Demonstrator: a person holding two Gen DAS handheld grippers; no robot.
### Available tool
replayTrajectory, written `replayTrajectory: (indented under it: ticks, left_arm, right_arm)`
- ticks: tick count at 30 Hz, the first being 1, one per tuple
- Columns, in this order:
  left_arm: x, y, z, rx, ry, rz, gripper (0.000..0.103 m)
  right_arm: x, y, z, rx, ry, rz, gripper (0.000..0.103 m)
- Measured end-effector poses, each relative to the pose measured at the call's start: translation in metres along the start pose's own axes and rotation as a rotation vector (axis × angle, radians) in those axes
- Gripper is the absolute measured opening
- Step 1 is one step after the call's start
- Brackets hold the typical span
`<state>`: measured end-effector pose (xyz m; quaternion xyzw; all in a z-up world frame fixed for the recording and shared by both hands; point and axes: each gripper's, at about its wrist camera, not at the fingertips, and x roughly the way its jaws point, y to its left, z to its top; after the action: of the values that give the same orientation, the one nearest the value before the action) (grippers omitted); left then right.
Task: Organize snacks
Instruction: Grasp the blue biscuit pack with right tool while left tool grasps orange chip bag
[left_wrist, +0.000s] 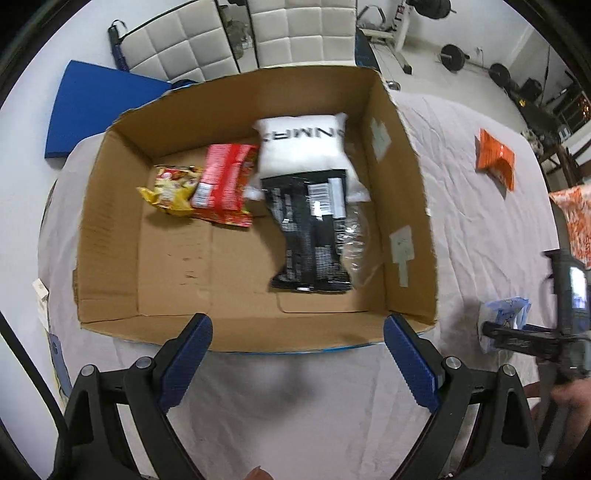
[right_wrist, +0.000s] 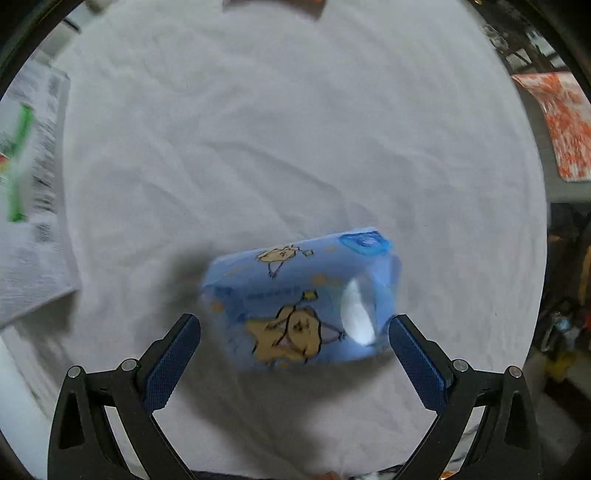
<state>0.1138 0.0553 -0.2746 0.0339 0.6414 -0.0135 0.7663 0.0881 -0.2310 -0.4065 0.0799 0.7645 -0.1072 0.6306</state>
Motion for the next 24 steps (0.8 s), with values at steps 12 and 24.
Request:
replayTrajectory:
  ticks: [12, 24]
  left_arm:
    - [-0.024, -0.099, 0.045, 0.089, -0.048, -0.059, 0.095]
    - [0.049, -0.244, 0.169, 0.184, 0.072, -0.155, 0.095]
  right_arm:
    - [-0.009, -0.065, 0.019, 0.060, -0.022, 0.031, 0.028]
    - [-0.068, -0.162, 0.102, 0.139, -0.108, 0.244, 0.021]
